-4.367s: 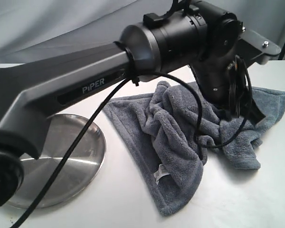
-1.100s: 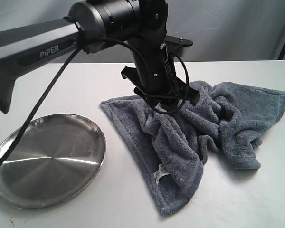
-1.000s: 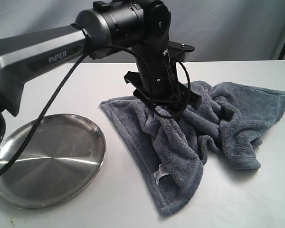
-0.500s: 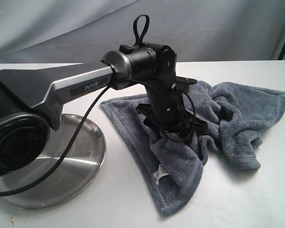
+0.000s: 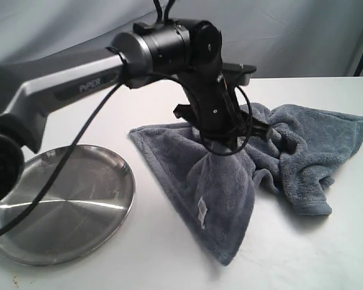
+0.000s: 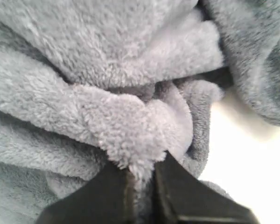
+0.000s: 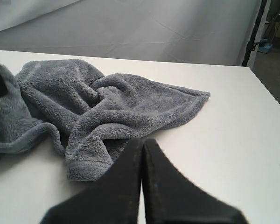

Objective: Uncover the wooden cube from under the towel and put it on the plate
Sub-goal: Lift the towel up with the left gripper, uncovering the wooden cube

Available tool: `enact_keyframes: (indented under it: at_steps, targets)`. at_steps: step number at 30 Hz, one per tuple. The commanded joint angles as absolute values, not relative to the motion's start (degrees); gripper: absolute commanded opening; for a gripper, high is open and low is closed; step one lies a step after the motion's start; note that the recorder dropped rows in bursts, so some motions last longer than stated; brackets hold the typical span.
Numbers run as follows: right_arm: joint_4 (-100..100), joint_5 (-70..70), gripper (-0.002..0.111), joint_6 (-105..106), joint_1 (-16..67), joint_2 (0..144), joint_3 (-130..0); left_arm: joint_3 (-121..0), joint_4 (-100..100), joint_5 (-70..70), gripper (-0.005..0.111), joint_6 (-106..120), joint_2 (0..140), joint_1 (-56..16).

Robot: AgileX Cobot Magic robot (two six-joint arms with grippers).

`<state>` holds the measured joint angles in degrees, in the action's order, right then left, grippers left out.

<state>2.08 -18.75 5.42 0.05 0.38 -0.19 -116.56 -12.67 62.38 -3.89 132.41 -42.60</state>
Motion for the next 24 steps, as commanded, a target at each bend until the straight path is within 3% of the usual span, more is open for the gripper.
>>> enact_keyframes:
  at_steps: [1,13,24]
  targets:
    - [2.2,-18.4,0.0,5.4,0.3,0.0,0.0,-116.6,-12.7,58.6,0.0,-3.8,126.7,-42.9]
    - [2.2,-18.4,0.0,5.4,0.3,0.0,0.0,-116.6,-4.9,43.2,0.0,-3.8,114.6,-42.9]
    - [2.2,-18.4,0.0,5.4,0.3,0.0,0.0,-116.6,-11.0,31.7,0.0,-2.7,108.6,-42.9]
